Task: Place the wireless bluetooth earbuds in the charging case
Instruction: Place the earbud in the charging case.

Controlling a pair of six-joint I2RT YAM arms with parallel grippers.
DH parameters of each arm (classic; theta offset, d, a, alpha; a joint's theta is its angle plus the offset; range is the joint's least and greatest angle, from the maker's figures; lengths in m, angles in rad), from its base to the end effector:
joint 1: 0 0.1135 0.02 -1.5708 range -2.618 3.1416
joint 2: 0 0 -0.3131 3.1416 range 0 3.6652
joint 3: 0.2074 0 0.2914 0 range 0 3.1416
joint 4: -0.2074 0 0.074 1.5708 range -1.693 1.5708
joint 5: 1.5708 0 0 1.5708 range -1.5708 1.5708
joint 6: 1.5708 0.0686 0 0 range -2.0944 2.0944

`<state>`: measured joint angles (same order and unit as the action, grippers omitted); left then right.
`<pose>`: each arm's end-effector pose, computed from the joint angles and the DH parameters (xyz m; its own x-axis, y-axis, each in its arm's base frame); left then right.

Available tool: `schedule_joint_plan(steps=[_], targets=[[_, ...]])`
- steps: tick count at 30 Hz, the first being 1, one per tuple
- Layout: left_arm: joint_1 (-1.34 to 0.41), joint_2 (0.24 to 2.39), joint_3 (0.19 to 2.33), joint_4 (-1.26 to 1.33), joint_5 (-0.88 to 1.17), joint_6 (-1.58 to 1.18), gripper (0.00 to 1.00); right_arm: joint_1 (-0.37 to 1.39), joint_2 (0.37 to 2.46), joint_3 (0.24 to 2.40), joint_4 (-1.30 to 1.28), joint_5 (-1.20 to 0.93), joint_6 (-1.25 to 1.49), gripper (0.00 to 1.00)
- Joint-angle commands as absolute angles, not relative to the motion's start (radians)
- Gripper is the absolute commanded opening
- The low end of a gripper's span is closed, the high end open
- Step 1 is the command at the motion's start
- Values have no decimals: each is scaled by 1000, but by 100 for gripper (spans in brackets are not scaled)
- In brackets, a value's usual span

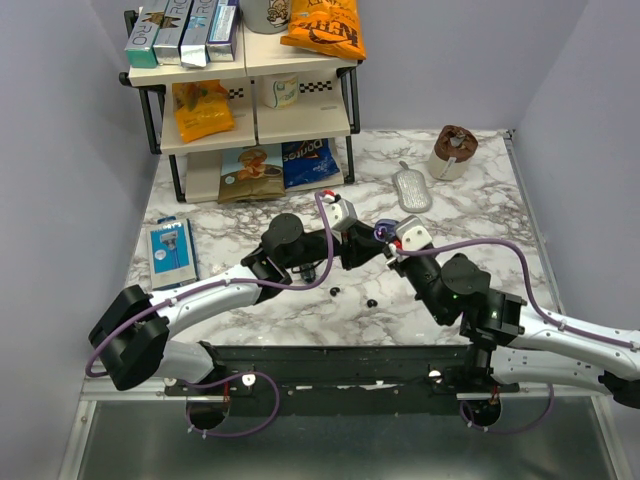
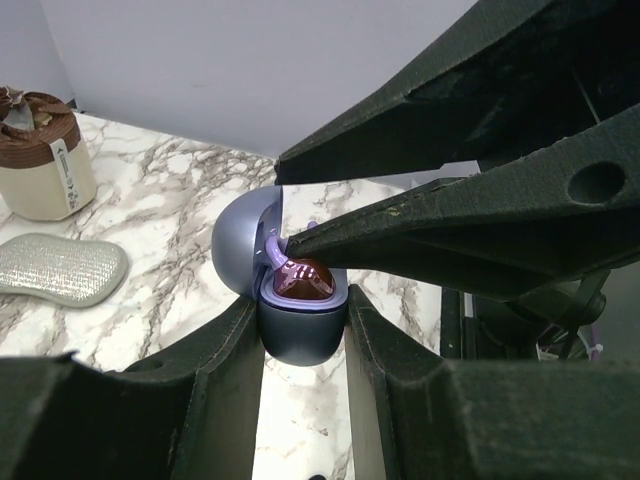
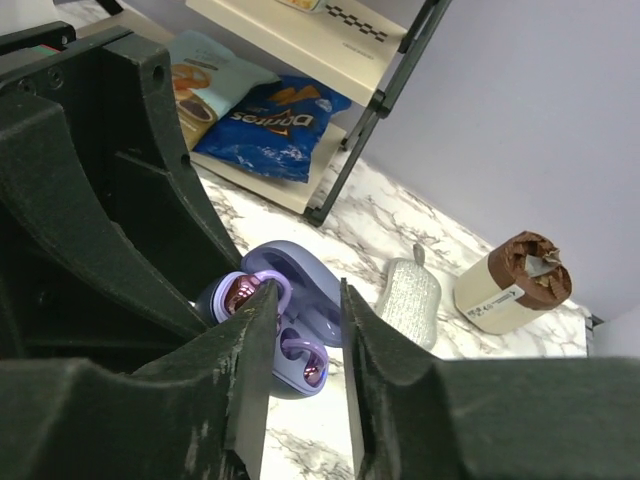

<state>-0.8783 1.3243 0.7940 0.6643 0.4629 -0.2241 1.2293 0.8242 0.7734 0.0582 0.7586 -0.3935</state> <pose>0.2025 -0.2921 0.3428 -0.1327 -0.1515 -0.9795 0.9659 0.2020 -0.1621 0.1178 0.1905 0.3897 0.1762 -0.3353 -0.9255 -0.4179 0.8258 -0.3787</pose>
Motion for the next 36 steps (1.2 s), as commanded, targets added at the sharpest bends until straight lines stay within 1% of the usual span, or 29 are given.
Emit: schedule_joint_plan(steps=[1,26,36], targets=[[-881,1307,805,727,449,-206,0,1239,827,796,20,733,-390,43],[-879,1341,819,719,420,-193,0,1241,781,801,5,686,-364,43],[-879,1319,778,745,416,-198,0,1238,739,841,12,790,-338,43]])
